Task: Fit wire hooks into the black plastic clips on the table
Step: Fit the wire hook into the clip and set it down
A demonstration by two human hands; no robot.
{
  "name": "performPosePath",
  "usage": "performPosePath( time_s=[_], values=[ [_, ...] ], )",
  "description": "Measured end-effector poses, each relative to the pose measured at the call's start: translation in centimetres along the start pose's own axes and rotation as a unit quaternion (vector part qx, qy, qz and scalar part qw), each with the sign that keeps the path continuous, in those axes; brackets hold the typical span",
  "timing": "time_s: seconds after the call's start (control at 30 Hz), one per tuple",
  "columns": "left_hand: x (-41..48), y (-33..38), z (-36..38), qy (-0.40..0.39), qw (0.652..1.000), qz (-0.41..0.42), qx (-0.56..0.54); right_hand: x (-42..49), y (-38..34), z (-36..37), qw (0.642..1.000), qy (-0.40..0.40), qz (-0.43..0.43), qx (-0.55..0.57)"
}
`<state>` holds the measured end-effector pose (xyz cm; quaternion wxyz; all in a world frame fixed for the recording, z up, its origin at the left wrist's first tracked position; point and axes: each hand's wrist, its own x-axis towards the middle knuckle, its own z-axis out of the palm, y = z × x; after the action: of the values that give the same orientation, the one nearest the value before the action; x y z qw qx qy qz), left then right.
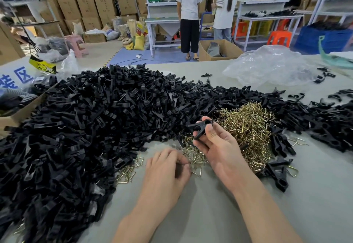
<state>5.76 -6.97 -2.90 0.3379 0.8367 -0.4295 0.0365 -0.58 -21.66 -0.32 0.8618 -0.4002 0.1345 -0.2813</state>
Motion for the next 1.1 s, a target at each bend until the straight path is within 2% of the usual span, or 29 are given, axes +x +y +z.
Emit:
performPosePath(
  time_s=[0.07, 0.17, 0.3, 0.4, 0.47, 0.67, 0.77, 0.9, 1.0, 1.1],
  values=[
    [0.1, 0.6, -0.7, 0.032, 0.992, -0.048, -0.113, -0.1, 0.1, 0.0, 1.000, -0.010, 0.016, 0.015],
    [0.5, 1.2, -1.7, 0.080, 0.956, -0.123, -0.253, -0.2, 0.4, 0.1, 0.999, -0.031, 0.037, 0.020],
    [0.8, 1.6, -2.6, 0.066, 0.912, -0.151, -0.376, -0.4, 0.9, 0.3, 0.996, -0.077, 0.055, -0.002],
    [0.8, 1.9, -2.8, 0.050, 0.857, -0.180, -0.480, -0.4, 1.2, 0.3, 0.993, -0.096, 0.060, -0.020],
    [0.8, 2.0, -2.8, 0.049, 0.834, -0.194, -0.515, -0.3, 1.3, 0.2, 0.993, -0.098, 0.060, -0.018],
    [0.7, 2.2, -2.4, 0.042, 0.841, -0.177, -0.509, -0.3, 1.5, 0.3, 0.992, -0.101, 0.073, 0.011],
    [0.7, 1.9, -2.3, 0.048, 0.836, -0.177, -0.518, -0.4, 1.7, 0.4, 0.989, -0.123, 0.085, 0.005],
    [0.7, 1.7, -2.4, 0.045, 0.822, -0.168, -0.542, -0.2, 1.8, 0.2, 0.989, -0.112, 0.097, 0.025],
    [0.7, 1.7, -2.3, 0.045, 0.821, -0.162, -0.545, -0.1, 1.8, 0.0, 0.987, -0.104, 0.107, 0.059],
    [0.7, 1.6, -2.4, 0.042, 0.828, -0.160, -0.536, -0.1, 1.9, 0.1, 0.987, -0.112, 0.109, 0.042]
  ],
)
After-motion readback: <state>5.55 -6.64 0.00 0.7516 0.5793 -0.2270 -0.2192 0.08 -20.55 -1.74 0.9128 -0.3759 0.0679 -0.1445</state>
